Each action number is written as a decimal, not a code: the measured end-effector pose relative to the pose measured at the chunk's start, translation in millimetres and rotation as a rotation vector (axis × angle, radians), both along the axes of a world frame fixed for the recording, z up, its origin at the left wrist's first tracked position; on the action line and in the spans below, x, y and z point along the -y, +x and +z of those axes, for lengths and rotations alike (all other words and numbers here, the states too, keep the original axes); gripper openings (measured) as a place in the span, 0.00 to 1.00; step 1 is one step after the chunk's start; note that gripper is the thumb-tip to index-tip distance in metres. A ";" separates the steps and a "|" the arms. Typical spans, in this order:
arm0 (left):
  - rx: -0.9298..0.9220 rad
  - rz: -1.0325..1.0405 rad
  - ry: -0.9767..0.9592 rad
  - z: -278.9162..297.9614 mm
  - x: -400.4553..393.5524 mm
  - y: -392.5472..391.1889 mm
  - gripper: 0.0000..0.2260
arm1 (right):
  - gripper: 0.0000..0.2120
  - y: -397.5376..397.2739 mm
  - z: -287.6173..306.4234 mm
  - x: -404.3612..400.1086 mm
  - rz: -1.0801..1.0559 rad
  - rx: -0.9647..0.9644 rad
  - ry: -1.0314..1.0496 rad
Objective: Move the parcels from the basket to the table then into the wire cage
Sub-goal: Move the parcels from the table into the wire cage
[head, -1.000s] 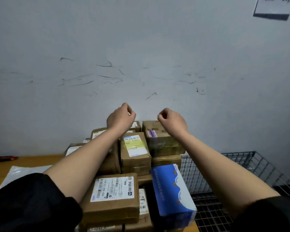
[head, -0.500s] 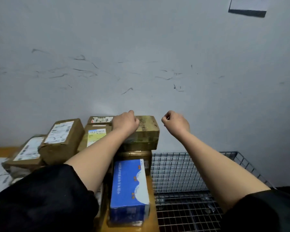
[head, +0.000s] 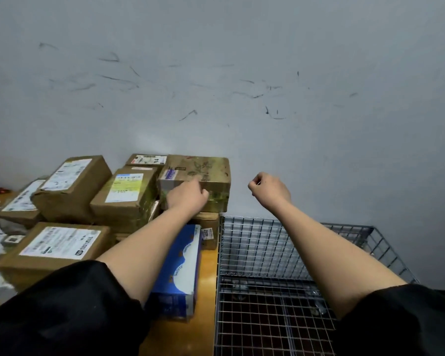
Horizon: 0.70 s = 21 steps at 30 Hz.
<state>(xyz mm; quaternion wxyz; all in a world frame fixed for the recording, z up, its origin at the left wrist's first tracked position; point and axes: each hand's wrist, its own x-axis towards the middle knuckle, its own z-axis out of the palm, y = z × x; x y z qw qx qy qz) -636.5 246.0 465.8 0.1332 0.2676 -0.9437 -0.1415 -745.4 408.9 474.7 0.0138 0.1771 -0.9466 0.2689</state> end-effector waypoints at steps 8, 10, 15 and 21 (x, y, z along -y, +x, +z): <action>-0.101 0.228 0.289 -11.9 53.7 -37.0 0.29 | 0.15 -29.8 -19.1 52.9 0.039 0.067 0.003; -0.138 0.264 0.348 -16.0 70.9 -50.6 0.31 | 0.21 -40.6 -23.8 72.6 0.032 0.081 -0.024; -0.131 0.319 0.451 -32.2 101.7 -77.1 0.32 | 0.30 -65.6 -40.2 112.3 -0.006 0.191 -0.049; -0.132 0.372 0.402 -50.4 107.0 -94.1 0.32 | 0.34 -84.4 -61.1 135.5 -0.088 0.339 -0.186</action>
